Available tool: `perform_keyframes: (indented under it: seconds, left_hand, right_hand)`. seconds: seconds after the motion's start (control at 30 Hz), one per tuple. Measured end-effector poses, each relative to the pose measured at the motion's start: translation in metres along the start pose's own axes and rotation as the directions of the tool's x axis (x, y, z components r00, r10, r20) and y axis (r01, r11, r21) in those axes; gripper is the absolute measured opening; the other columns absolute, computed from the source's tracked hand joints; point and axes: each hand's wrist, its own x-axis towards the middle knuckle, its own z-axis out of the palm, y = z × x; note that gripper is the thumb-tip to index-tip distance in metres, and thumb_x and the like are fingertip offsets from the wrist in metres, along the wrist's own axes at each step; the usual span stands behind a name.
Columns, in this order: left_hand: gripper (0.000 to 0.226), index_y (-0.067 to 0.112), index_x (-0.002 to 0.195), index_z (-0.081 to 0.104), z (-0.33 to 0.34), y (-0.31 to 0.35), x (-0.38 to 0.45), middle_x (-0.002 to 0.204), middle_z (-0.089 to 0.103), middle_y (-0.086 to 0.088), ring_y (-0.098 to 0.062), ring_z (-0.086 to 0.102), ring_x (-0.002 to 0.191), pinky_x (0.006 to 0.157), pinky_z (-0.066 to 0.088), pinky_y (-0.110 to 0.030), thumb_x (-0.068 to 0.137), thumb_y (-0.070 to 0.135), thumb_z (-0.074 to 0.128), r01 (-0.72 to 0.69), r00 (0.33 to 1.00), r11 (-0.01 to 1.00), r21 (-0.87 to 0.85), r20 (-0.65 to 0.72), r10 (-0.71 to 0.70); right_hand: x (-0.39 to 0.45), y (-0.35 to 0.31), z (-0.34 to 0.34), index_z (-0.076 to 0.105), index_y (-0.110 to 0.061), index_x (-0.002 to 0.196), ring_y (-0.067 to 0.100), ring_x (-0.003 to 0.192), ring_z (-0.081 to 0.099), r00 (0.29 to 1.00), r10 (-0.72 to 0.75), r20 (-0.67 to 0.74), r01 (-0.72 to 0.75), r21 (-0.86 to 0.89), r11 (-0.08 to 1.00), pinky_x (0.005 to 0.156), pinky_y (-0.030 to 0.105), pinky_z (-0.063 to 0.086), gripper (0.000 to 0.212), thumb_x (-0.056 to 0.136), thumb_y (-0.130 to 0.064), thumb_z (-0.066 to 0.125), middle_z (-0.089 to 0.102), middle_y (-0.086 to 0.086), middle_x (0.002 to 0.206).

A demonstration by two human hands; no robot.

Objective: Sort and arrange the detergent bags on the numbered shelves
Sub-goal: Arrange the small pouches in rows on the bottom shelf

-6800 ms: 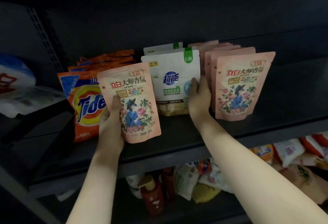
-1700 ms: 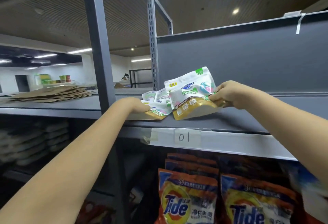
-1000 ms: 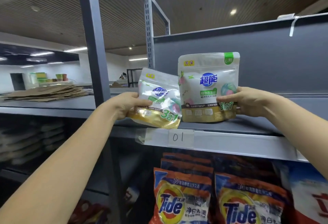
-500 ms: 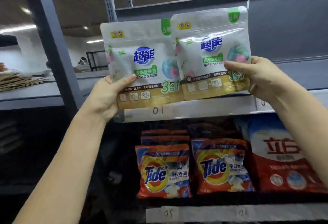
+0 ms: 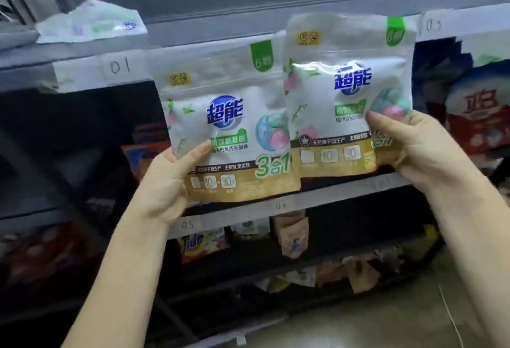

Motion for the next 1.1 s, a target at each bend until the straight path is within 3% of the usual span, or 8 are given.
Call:
perform_keyframes:
  seconds: [0.1, 0.23, 0.4, 0.5, 0.67, 0.87, 0.97, 1.1]
  left_hand:
    - [0.074, 0.014, 0.100, 0.074, 0.018, -0.048, -0.023, 0.100, 0.073, -0.012, -0.024, 0.072, 0.084, 0.063, 0.059, -0.036, 0.035, 0.043, 0.093, 0.151, 0.987, 0.987, -0.048, 0.062, -0.148]
    - [0.072, 0.014, 0.093, 0.077, 0.026, -0.124, -0.040, 0.100, 0.072, -0.014, -0.024, 0.072, 0.085, 0.062, 0.058, -0.032, 0.030, 0.046, 0.093, 0.318, 0.948, 0.946, -0.070, 0.060, -0.314]
    - [0.073, 0.013, 0.091, 0.077, 0.024, -0.199, -0.054, 0.100, 0.072, -0.016, -0.027, 0.071, 0.086, 0.062, 0.058, -0.032, 0.028, 0.047, 0.093, 0.459, 0.888, 0.886, -0.057, 0.037, -0.458]
    - [0.072, 0.014, 0.089, 0.077, 0.014, -0.241, -0.059, 0.099, 0.073, -0.015, -0.025, 0.072, 0.085, 0.061, 0.057, -0.030, 0.028, 0.048, 0.094, 0.502, 0.865, 0.863, -0.062, 0.023, -0.501]
    - [0.055, 0.014, 0.086, 0.078, -0.020, -0.305, -0.057, 0.099, 0.072, -0.016, -0.025, 0.072, 0.084, 0.059, 0.058, -0.030, 0.040, 0.041, 0.092, 0.524, 0.851, 0.849, -0.064, -0.006, -0.526]
    - [0.072, 0.014, 0.087, 0.077, -0.074, -0.397, -0.028, 0.100, 0.072, -0.014, -0.024, 0.071, 0.088, 0.062, 0.058, -0.029, 0.025, 0.046, 0.095, 0.470, 0.880, 0.880, -0.070, -0.048, -0.473]
    - [0.071, 0.016, 0.090, 0.077, -0.097, -0.434, -0.015, 0.097, 0.074, -0.010, -0.020, 0.071, 0.087, 0.063, 0.057, -0.028, 0.028, 0.047, 0.094, 0.397, 0.915, 0.914, -0.080, -0.050, -0.401]
    - [0.050, 0.009, 0.101, 0.066, -0.129, -0.480, 0.009, 0.090, 0.075, -0.004, -0.016, 0.072, 0.083, 0.069, 0.057, -0.030, 0.055, 0.017, 0.086, 0.252, 0.953, 0.965, -0.071, -0.153, -0.260]
  right_hand:
    - [-0.030, 0.038, -0.033, 0.059, -0.016, 0.064, 0.010, 0.059, 0.067, 0.995, 0.076, -0.072, -0.077, -0.019, 0.997, 0.047, 0.018, 0.050, 0.029, 0.047, -0.028, 0.079, 0.071, 0.000, 0.068]
    - [-0.069, 0.101, -0.075, 0.073, -0.019, 0.060, 0.012, 0.069, 0.070, 0.971, 0.184, -0.152, -0.185, 0.006, 0.983, 0.056, 0.022, 0.055, 0.045, 0.029, -0.046, 0.092, 0.074, 0.001, 0.076]
    - [-0.099, 0.176, -0.104, 0.072, -0.014, 0.077, 0.026, 0.070, 0.066, 0.907, 0.335, -0.254, -0.349, -0.009, 0.937, 0.061, 0.035, 0.050, 0.070, 0.024, -0.055, 0.091, 0.072, 0.010, 0.083]
    - [-0.108, 0.222, -0.110, 0.068, -0.007, 0.085, 0.017, 0.068, 0.069, 0.875, 0.384, -0.294, -0.393, 0.030, 0.919, 0.056, 0.025, 0.054, 0.084, 0.019, -0.053, 0.091, 0.074, 0.007, 0.080]
    - [-0.117, 0.304, -0.109, 0.068, -0.003, 0.085, 0.018, 0.072, 0.069, 0.847, 0.427, -0.317, -0.430, 0.064, 0.901, 0.062, 0.024, 0.057, 0.087, 0.017, -0.054, 0.091, 0.074, 0.011, 0.083]
    - [-0.103, 0.408, -0.096, 0.075, -0.009, 0.076, 0.019, 0.075, 0.071, 0.873, 0.387, -0.298, -0.368, 0.118, 0.922, 0.062, 0.024, 0.056, 0.071, 0.020, -0.050, 0.092, 0.074, 0.011, 0.083]
    - [-0.094, 0.444, -0.090, 0.071, -0.008, 0.084, 0.023, 0.077, 0.071, 0.888, 0.371, -0.273, -0.367, 0.068, 0.928, 0.063, 0.031, 0.057, 0.058, 0.040, -0.041, 0.088, 0.075, 0.008, 0.083]
    - [-0.085, 0.490, -0.081, 0.071, -0.010, 0.081, 0.019, 0.074, 0.072, 0.931, 0.272, -0.242, -0.266, 0.058, 0.962, 0.057, 0.027, 0.054, 0.057, 0.038, -0.044, 0.087, 0.075, 0.008, 0.083]
